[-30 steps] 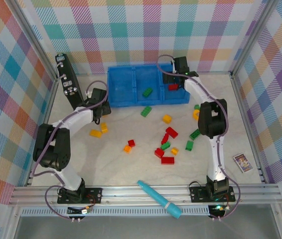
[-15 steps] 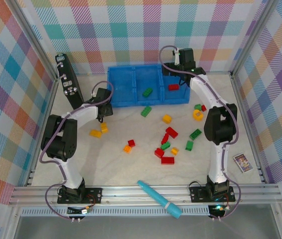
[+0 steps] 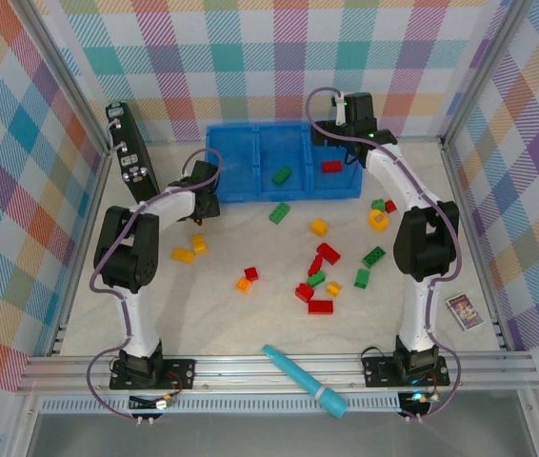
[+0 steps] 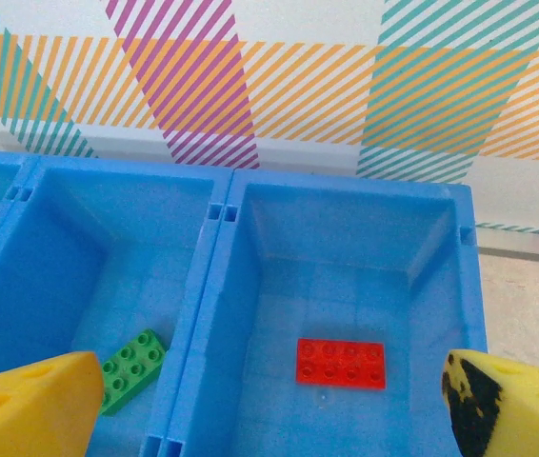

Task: Sort the legos into containers by color
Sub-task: Pick up the lego from the top-left of the table.

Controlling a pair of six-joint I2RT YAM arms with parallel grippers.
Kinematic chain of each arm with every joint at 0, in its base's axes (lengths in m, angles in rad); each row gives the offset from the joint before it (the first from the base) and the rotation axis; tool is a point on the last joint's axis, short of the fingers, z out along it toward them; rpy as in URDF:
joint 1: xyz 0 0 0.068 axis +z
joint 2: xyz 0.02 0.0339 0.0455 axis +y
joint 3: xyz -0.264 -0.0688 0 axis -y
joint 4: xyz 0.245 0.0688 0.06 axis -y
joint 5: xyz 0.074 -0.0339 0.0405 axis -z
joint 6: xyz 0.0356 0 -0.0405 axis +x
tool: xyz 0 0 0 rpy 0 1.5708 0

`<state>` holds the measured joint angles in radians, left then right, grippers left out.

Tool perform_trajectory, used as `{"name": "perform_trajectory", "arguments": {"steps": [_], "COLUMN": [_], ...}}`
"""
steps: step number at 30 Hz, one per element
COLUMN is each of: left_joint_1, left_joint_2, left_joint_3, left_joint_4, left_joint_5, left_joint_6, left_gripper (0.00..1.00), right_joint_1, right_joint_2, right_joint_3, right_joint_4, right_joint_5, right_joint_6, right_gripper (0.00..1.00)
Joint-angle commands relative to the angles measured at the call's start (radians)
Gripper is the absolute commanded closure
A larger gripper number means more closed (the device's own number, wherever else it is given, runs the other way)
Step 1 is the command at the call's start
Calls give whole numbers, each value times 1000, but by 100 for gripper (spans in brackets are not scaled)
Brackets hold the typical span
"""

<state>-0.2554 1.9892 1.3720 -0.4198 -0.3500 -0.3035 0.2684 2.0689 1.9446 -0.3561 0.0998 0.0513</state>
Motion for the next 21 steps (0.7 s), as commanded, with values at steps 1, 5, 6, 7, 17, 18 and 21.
{"name": "perform_trajectory", "arguments": {"steps": [1,5,6,7,17,18,21], "left_joint_1": [16,30,33,34,45,46,47], "left_joint_2": [5,14,15,18,42,39,19], "left_joint_3": [7,6,6,6,12,6,-24], "left_joint_4": [-51,-46,-41,-38,-25,-24,-12], "left_joint_5": [2,27,34,36,82,84,86], "left_joint_6": [-32,-49,-52,-54,-66,-68,-71], "left_gripper": [27,30,33,35,58,59,63], "right_joint_1": [-2,-3,-3,-3,-5,-5,-6], "right_joint_2": [-46,-43,-43,-44,-77,-91,-150], "right_joint_3": [-7,-5,-6,-8,-35,-48,-109], "right_joint_4": [16,10,11,9,-18,-21,-22], "right_joint_5": [-3,-3,-3,-3,1,7,29], "right_joint_6": [-18,-16,-16,-17,-9,-7,-2], "right_gripper": [8,8,8,8,8,8,7]}}
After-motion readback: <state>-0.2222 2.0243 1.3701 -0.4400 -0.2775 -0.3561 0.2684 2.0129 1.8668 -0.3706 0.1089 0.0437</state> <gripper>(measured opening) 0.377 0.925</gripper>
